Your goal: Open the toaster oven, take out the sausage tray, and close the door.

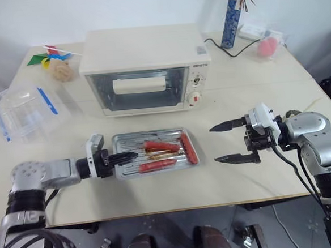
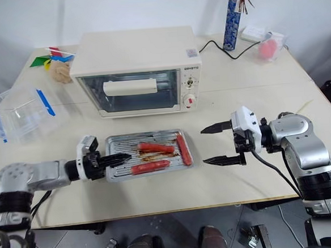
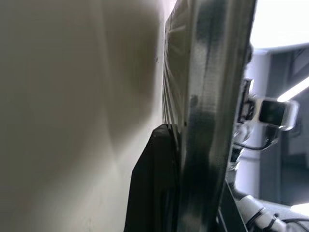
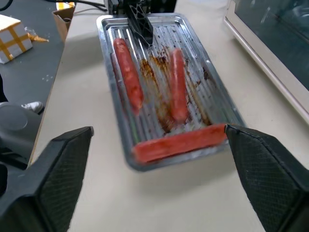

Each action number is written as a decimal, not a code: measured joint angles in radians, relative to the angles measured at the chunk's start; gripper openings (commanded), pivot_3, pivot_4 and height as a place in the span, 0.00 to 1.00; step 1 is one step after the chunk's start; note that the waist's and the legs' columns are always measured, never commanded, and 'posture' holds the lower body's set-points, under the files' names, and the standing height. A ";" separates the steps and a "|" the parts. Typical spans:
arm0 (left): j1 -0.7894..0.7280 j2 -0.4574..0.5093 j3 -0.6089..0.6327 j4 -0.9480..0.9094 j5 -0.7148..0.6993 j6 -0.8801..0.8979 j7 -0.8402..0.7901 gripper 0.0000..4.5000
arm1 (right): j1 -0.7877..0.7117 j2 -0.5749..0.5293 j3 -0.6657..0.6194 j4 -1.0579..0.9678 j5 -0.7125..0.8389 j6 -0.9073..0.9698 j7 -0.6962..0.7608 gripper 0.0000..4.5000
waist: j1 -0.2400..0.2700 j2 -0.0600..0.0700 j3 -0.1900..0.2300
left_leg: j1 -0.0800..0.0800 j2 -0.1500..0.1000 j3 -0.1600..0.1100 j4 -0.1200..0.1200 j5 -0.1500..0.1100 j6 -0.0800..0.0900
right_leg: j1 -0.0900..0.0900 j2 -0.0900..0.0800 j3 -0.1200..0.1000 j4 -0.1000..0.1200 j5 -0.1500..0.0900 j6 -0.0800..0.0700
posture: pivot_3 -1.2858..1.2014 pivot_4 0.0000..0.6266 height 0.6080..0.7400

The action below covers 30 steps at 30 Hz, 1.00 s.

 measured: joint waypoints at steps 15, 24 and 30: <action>-0.152 -0.054 -0.100 0.131 0.519 -0.062 -0.439 0.63 | 0.042 -0.018 -0.048 -0.033 -0.013 -0.011 -0.127 1.00 | 0.026 0.002 -0.001 | 0.001 0.000 0.000 0.000 0.003 0.000 | 0.000 0.000 0.001 0.002 0.000 -0.001 | 0.52 0.24 1.00; -0.184 -0.007 -0.174 0.115 0.671 -0.155 -0.664 1.00 | 0.039 -0.034 -0.047 -0.030 -0.022 -0.010 -0.125 1.00 | 0.023 0.003 -0.002 | 0.003 0.000 0.000 0.001 0.006 -0.001 | 0.000 -0.001 0.001 0.008 0.001 -0.002 | 0.52 0.24 1.00; -0.123 0.141 -0.226 0.009 0.772 -0.289 -0.809 1.00 | 0.029 -0.048 -0.012 0.023 -0.050 -0.038 -0.078 1.00 | -0.023 0.002 -0.001 | 0.004 0.004 0.001 -0.003 0.007 -0.004 | -0.003 0.002 0.001 0.009 0.000 -0.005 | 0.52 0.24 1.00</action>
